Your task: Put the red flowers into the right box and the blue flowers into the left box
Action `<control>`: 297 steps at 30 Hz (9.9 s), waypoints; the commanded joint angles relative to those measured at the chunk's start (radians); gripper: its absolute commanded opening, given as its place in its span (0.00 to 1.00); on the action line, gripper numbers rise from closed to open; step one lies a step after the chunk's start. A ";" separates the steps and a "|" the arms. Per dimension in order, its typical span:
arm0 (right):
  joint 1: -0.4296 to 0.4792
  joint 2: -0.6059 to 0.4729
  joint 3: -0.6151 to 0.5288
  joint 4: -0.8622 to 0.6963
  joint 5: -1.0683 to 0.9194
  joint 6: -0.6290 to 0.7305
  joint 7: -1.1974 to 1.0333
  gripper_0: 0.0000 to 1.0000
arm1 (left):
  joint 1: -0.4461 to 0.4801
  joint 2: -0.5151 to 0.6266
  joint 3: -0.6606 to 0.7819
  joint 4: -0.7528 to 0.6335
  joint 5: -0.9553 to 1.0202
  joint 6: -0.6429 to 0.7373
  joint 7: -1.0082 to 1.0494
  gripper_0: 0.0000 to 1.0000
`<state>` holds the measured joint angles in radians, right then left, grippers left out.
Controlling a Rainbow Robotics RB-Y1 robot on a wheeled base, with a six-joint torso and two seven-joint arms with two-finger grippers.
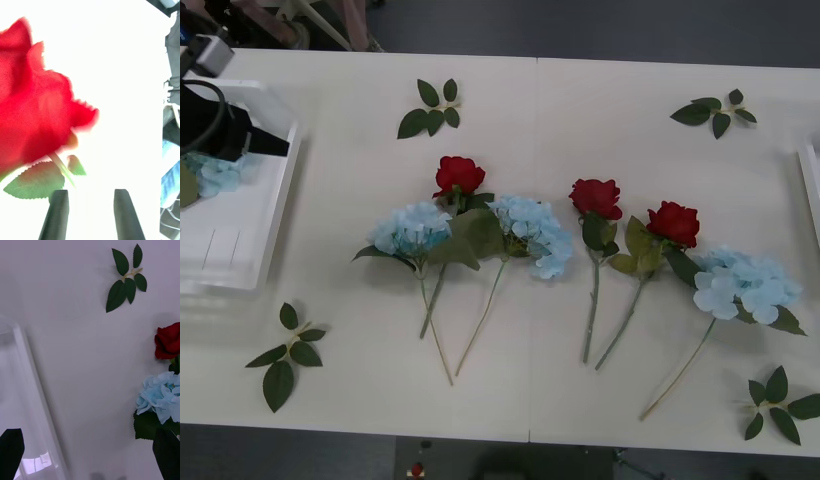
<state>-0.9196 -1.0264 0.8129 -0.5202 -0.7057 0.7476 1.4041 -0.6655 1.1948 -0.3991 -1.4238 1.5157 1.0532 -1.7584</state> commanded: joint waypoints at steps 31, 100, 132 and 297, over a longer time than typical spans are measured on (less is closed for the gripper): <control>1.032 -0.307 -0.635 -1.475 -0.591 -0.034 -0.855 0.82 | 0.213 -0.695 -0.098 -0.279 -1.108 0.176 0.777 1.00; 0.702 -0.169 -0.376 -1.408 -0.348 -0.044 -0.567 0.00 | 0.029 -0.153 0.126 -0.178 -0.425 0.057 0.293 1.00; 0.435 0.471 -0.804 -1.285 -0.775 0.309 0.553 0.00 | -0.212 -0.494 -0.382 0.002 -0.712 -0.113 0.524 1.00; -0.019 -0.276 0.064 -0.842 -0.012 0.268 -0.208 0.00 | 0.009 -0.696 -0.205 0.006 -0.832 -0.134 0.370 1.00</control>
<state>-0.9189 -1.2765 0.8950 -1.4255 -0.7469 1.0213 1.0921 -0.5976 0.4902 -0.5569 -1.4588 0.6799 0.9534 -1.4159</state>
